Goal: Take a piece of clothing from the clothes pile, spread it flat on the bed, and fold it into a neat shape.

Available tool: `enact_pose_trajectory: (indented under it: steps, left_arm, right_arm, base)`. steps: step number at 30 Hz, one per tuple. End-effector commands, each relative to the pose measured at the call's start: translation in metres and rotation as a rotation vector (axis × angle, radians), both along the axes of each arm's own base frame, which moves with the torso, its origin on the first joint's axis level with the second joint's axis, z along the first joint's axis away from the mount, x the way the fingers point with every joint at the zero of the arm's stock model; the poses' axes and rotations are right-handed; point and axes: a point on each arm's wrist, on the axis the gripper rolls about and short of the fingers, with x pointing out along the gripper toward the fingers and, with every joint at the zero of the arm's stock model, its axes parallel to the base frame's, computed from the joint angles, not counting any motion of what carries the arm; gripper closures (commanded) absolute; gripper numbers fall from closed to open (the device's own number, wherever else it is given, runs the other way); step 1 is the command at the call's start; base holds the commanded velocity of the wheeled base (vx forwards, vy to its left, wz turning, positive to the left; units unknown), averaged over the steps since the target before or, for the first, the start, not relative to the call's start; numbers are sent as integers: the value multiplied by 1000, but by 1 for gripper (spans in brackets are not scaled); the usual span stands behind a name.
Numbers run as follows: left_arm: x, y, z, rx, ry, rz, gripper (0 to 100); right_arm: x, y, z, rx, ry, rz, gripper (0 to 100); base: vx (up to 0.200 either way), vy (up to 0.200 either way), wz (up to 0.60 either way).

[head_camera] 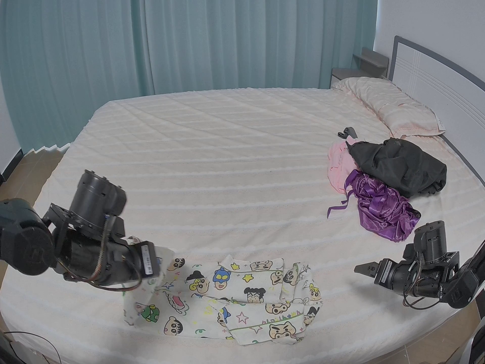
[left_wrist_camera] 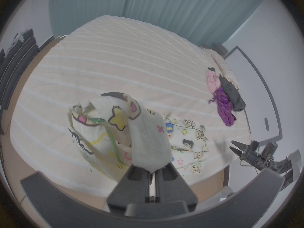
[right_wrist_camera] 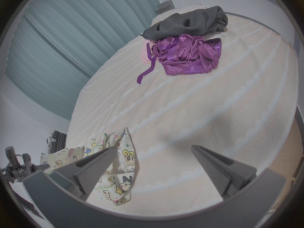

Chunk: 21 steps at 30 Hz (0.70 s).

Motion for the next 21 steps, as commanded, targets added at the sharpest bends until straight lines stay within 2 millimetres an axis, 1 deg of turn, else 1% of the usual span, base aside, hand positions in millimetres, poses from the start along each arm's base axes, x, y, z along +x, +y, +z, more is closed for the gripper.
enact_pose_trajectory:
  steps: [1, 2, 6, 9, 10, 11, 14, 21]
  left_arm:
    - [-13, -92, -13, -11, 34, -111, 100]
    - [-13, -103, -17, -10, 42, -127, 100]
    - [-10, -135, -23, -20, 45, -149, 100]
    - [-9, -150, -26, -37, 47, -156, 100]
    - [-9, -151, -26, -37, 49, -155, 100]
    - [-8, -160, -25, -58, 41, -155, 100]
    - [-3, -170, -22, -100, 10, -154, 100]
    - [-4, -179, -21, -142, -24, -172, 100]
  right_arm:
    - [-1, 0, 1, 1, -3, 3, 0]
    - [-1, 1, 1, 1, -1, 4, 0]
    - [-2, 1, 1, 1, -3, 7, 0]
    - [-2, 2, 1, 0, -3, 11, 0]
    - [-2, 2, 1, 0, -3, 11, 0]
    - [-2, 2, 1, -1, -3, 10, 0]
    - [-2, 2, 1, 0, -3, 11, 0]
    - [-2, 2, 1, -1, -3, 12, 0]
  base:
    - [0, 0, 0]
    - [0, 0, 0]
    - [0, 0, 0]
    - [0, 0, 0]
    - [0, 0, 0]
    - [0, 0, 0]
    - [0, 0, 0]
    - [0, 0, 0]
